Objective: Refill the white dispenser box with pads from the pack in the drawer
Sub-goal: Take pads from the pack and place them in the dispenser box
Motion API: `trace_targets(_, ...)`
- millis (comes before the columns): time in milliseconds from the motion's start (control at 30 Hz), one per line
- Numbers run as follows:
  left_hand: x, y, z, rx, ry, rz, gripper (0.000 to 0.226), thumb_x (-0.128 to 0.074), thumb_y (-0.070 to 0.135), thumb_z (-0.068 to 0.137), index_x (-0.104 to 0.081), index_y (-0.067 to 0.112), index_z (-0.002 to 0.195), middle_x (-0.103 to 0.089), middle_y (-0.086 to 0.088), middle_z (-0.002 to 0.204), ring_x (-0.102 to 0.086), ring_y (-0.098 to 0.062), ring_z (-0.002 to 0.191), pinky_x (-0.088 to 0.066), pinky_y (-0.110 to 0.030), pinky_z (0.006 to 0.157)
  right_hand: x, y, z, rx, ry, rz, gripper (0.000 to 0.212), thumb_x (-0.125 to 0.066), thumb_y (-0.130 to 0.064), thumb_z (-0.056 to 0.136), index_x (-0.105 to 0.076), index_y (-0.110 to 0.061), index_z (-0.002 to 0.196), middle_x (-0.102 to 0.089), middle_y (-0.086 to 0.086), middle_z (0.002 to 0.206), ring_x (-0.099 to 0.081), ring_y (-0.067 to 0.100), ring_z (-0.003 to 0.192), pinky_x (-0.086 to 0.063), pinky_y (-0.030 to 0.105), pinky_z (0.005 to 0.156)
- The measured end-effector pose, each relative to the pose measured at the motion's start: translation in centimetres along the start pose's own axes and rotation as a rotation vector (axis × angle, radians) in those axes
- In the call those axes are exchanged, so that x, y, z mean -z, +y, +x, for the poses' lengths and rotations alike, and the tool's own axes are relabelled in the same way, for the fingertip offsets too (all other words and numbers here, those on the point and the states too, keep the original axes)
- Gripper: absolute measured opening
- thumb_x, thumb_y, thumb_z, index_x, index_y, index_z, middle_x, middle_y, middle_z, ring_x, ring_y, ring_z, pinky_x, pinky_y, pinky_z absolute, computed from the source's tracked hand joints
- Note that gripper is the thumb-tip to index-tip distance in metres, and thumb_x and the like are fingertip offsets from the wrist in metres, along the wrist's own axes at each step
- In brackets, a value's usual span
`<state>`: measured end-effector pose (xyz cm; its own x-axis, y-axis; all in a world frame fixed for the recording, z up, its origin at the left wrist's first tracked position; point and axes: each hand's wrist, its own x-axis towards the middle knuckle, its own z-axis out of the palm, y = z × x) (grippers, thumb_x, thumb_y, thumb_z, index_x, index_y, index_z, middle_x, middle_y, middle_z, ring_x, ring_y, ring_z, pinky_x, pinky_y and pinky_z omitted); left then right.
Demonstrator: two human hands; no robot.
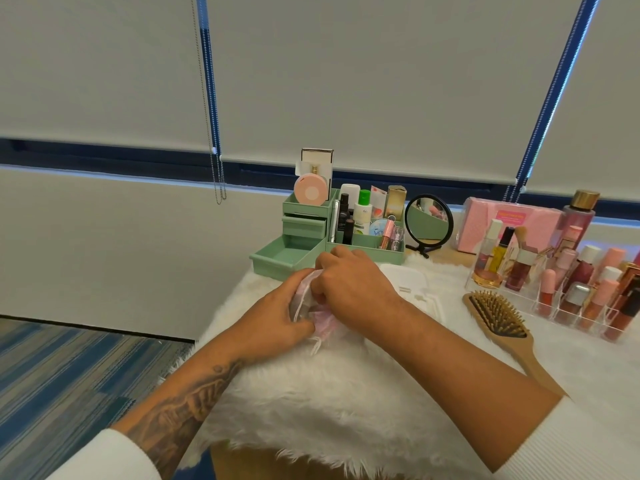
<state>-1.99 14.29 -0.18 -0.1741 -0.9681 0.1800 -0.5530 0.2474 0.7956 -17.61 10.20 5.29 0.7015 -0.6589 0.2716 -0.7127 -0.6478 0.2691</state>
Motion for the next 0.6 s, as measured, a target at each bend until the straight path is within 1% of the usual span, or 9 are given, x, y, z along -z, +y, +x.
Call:
trace_targets(67, 0.0, 0.1, -0.1, 0.000, -0.011, -0.003, 0.081, -0.064, 0.019, 0.077, -0.033, 0.052, 0.145, -0.062, 0.016, 0.132, -0.062, -0.005, 0.118, -0.053, -0.040, 0.101, -0.1, 0.1, -0.2, -0.011, 0.022, 0.008, 0.019, -0.064, -0.040, 0.091, -0.075, -0.029, 0.101, -0.060, 0.000, 0.114, -0.048, 0.020, 0.105, -0.046, 0.039, 0.091)
trace_targets(167, 0.1, 0.2, -0.1, -0.008, -0.035, -0.004, 0.084, -0.062, 0.017, 0.076, -0.032, 0.052, 0.146, -0.060, 0.015, 0.135, -0.060, -0.007, 0.123, -0.053, -0.040, 0.102, -0.8, 0.2, -0.4, -0.013, 0.038, -0.003, 0.025, -0.060, -0.038, 0.095, -0.071, -0.029, 0.115, -0.059, 0.001, 0.112, -0.047, 0.020, 0.103, -0.043, 0.036, 0.087)
trace_targets(233, 0.2, 0.3, -0.2, -0.005, -0.044, -0.009, 0.085, -0.061, 0.016, 0.075, -0.032, 0.050, 0.147, -0.060, 0.015, 0.136, -0.061, -0.005, 0.122, -0.053, -0.040, 0.102, -1.3, 0.1, -0.3, -0.016, 0.041, -0.028, 0.029, -0.058, -0.039, 0.096, -0.068, -0.026, 0.120, -0.057, 0.002, 0.114, -0.047, 0.020, 0.104, -0.042, 0.036, 0.086)
trace_targets(367, 0.1, 0.7, -0.4, -0.001, -0.059, -0.034, 0.084, -0.063, 0.020, 0.074, -0.033, 0.046, 0.148, -0.060, 0.017, 0.136, -0.060, 0.000, 0.122, -0.050, -0.035, 0.105, -1.6, 0.0, -0.2, -0.012, 0.030, -0.076, 0.035, -0.056, -0.044, 0.095, -0.067, -0.023, 0.121, -0.057, 0.002, 0.116, -0.047, 0.022, 0.108, -0.040, 0.037, 0.087)
trace_targets(467, 0.1, 0.7, -0.4, -0.006, -0.061, -0.017, 0.085, -0.064, 0.016, 0.077, -0.032, 0.044, 0.150, -0.061, 0.019, 0.134, -0.060, 0.002, 0.122, -0.049, -0.032, 0.106, -1.6, -0.3, 0.1, -0.013, -0.006, -0.116, 0.039, -0.057, -0.044, 0.095, -0.063, -0.020, 0.125, -0.058, 0.004, 0.121, -0.048, 0.024, 0.114, -0.039, 0.039, 0.094)
trace_targets(533, 0.2, 0.7, -0.3, -0.006, -0.052, -0.001, 0.085, -0.065, 0.014, 0.078, -0.031, 0.042, 0.151, -0.063, 0.017, 0.131, -0.061, 0.001, 0.120, -0.049, -0.033, 0.106, -1.5, -0.4, 0.3, -0.009, -0.005, -0.137, 0.039, -0.056, -0.043, 0.095, -0.063, -0.018, 0.124, -0.060, 0.004, 0.120, -0.049, 0.024, 0.113, -0.038, 0.040, 0.095)
trace_targets(600, 0.2, 0.7, -0.3, -0.001, -0.050, 0.008, 0.083, -0.068, 0.011, 0.082, -0.031, 0.042, 0.151, -0.065, 0.015, 0.129, -0.063, 0.000, 0.118, -0.050, -0.034, 0.105, -1.5, -0.4, 0.3, -0.004, 0.008, -0.139, 0.036, -0.055, -0.043, 0.096, -0.065, -0.018, 0.120, -0.061, 0.004, 0.115, -0.051, 0.023, 0.109, -0.038, 0.039, 0.092)
